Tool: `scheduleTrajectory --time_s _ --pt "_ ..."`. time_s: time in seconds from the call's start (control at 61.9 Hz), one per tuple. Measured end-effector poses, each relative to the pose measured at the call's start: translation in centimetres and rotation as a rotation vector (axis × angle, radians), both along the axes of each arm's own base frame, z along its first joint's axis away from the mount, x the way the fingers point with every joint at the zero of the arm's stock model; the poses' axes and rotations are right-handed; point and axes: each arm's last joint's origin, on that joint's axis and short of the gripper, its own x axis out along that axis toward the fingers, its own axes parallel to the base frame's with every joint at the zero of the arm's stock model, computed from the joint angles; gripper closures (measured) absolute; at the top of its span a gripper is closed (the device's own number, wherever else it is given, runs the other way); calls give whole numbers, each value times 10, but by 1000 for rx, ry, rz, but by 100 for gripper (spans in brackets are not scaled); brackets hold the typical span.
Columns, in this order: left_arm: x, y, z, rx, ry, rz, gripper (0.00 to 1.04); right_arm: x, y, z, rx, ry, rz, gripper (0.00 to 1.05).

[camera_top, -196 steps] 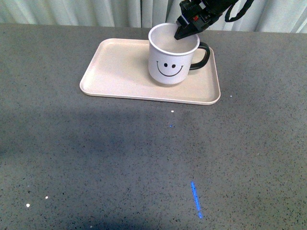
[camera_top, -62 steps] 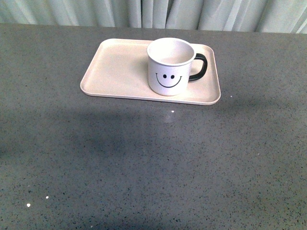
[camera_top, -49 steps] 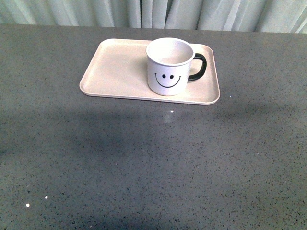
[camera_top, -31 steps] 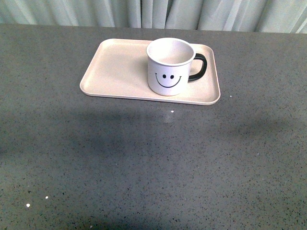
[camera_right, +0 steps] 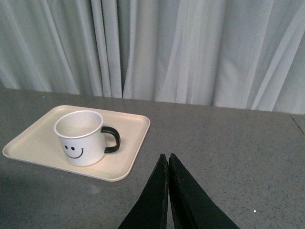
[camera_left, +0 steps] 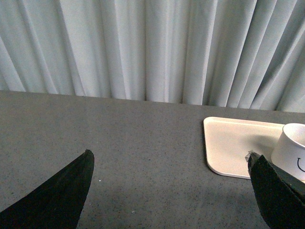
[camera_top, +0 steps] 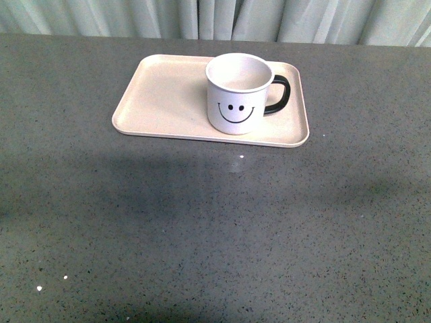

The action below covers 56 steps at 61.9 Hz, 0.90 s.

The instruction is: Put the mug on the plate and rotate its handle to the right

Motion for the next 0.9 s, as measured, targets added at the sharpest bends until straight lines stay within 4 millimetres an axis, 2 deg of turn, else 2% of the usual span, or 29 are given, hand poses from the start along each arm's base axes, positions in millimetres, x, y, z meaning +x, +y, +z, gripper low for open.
scheduleTrajectory --time_s 0.808,0.905 --pt "0 0 0 0 0 0 9 -23 0 2 0 -9 0 103" --pt "0 0 0 0 0 0 9 -31 0 -3 0 22 -1 103"
